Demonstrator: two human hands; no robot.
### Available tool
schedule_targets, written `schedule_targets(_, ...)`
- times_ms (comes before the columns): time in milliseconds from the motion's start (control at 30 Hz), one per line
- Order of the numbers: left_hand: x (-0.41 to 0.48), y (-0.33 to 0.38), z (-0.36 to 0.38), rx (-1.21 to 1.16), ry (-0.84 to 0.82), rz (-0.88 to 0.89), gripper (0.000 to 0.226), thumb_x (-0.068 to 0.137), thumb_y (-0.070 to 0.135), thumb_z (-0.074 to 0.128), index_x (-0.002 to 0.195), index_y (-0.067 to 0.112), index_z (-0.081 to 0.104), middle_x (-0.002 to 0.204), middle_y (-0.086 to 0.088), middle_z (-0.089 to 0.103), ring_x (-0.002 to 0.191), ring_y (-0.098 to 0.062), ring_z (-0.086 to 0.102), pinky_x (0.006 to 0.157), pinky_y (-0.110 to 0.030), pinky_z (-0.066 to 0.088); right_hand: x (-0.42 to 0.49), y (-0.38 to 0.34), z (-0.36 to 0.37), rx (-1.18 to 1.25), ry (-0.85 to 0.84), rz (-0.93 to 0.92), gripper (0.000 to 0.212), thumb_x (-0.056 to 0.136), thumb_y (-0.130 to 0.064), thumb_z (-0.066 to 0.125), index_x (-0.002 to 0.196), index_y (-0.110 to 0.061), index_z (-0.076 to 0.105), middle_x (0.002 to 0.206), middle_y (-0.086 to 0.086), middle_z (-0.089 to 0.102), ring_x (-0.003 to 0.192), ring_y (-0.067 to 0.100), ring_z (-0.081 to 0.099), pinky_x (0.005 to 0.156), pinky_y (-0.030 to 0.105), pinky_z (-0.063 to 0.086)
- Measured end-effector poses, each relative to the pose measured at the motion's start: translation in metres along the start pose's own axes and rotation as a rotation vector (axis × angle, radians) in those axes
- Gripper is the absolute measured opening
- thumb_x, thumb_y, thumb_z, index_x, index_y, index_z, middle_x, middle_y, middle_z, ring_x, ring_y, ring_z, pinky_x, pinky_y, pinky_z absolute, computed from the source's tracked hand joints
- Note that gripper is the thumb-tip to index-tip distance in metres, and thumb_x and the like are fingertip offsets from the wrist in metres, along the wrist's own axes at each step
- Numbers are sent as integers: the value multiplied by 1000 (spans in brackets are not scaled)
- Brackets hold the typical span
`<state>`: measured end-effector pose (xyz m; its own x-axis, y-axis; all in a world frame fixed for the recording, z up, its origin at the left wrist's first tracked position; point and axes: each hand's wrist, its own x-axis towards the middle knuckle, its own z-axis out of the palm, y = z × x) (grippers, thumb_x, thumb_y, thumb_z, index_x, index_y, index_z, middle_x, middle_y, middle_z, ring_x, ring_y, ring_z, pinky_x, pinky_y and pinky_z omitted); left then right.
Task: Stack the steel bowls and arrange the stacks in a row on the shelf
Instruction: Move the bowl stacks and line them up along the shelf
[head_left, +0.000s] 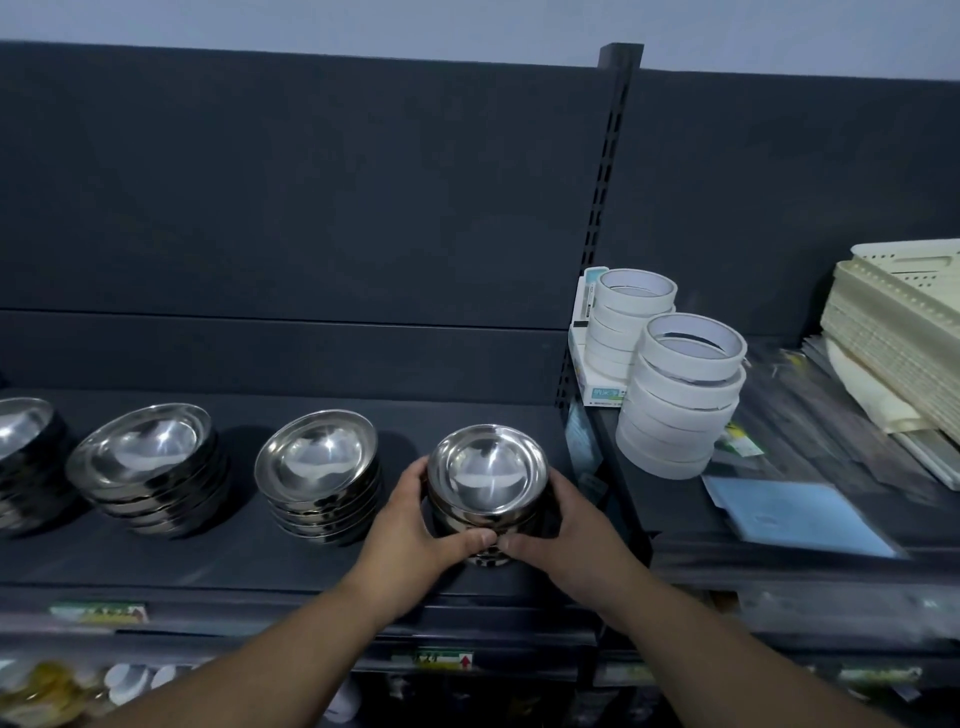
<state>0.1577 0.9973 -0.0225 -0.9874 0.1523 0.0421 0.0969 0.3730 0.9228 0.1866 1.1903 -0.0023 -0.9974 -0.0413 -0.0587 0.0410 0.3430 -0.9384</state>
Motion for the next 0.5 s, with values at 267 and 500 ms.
schedule_targets(267, 1, 0, 1, -8, 1, 24, 88, 64, 31, 88, 133, 41, 33, 122, 28, 51, 109, 22, 45, 98, -12, 35, -1, 16, 7, -52, 50, -9, 75, 70, -7, 83, 125, -41, 44, 109, -27, 60, 98, -31, 47, 75, -6, 37)
schedule_targets(500, 3, -1, -2, -24, 20, 35, 93, 62, 31, 88, 138, 35, 35, 128, 25, 51, 118, 18, 42, 101, -13, 33, 2, 21, 9, -16, 92, -13, 82, 69, -11, 85, 132, -39, 43, 116, -27, 59, 105, -27, 47, 78, -6, 37)
